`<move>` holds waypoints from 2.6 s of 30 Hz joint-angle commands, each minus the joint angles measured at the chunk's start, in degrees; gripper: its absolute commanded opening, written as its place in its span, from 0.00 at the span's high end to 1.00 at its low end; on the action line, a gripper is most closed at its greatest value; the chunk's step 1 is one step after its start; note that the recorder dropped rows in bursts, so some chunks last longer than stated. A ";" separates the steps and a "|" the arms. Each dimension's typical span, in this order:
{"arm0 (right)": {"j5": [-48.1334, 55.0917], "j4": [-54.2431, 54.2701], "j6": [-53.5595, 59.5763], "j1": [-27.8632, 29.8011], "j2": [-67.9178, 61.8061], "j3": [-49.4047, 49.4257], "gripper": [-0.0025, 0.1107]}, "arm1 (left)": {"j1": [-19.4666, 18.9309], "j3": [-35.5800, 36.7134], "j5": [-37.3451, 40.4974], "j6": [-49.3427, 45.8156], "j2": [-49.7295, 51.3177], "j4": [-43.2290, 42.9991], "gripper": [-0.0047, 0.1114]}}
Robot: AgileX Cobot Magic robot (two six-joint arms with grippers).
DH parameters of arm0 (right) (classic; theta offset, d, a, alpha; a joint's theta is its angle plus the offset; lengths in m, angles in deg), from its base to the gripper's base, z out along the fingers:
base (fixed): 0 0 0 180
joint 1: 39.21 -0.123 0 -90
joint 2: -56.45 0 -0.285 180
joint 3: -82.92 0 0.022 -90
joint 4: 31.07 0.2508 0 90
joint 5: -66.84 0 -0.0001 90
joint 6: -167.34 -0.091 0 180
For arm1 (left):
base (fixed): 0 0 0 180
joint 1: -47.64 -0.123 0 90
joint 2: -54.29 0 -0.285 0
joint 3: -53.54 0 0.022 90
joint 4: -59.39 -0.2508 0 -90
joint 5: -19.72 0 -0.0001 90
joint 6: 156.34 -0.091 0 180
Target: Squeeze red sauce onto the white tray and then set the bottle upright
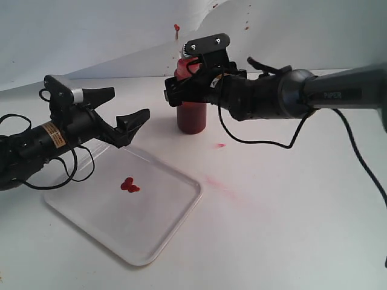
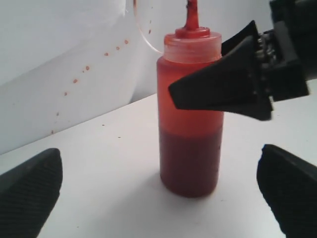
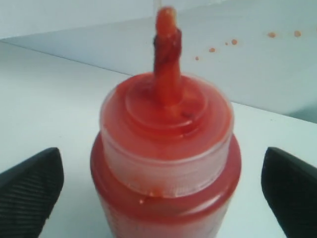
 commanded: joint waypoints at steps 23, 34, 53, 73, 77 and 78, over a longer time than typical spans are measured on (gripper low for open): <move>48.01 -8.71 -5.72 10.64 23.00 -0.31 0.98 | -0.17 -5.46 67.19 6.06 -26.94 18.03 0.96; 71.27 -8.72 -8.01 24.67 23.11 2.75 0.98 | -0.26 -6.51 96.74 -1.78 -31.78 29.16 0.96; 67.35 -21.15 -16.57 26.84 36.83 21.11 0.98 | -5.47 -14.19 122.57 -20.57 -34.85 43.43 0.96; 70.17 -20.04 -13.66 30.02 50.49 24.16 0.98 | -5.47 -14.09 123.39 -20.57 -49.45 38.47 0.96; 70.08 -20.31 -13.35 28.58 57.28 24.30 0.98 | -5.47 -14.09 123.11 -20.47 -56.13 38.56 0.96; 70.25 -20.71 -13.35 28.45 59.99 24.34 0.98 | -5.47 -14.09 123.11 -20.47 -58.65 38.70 0.96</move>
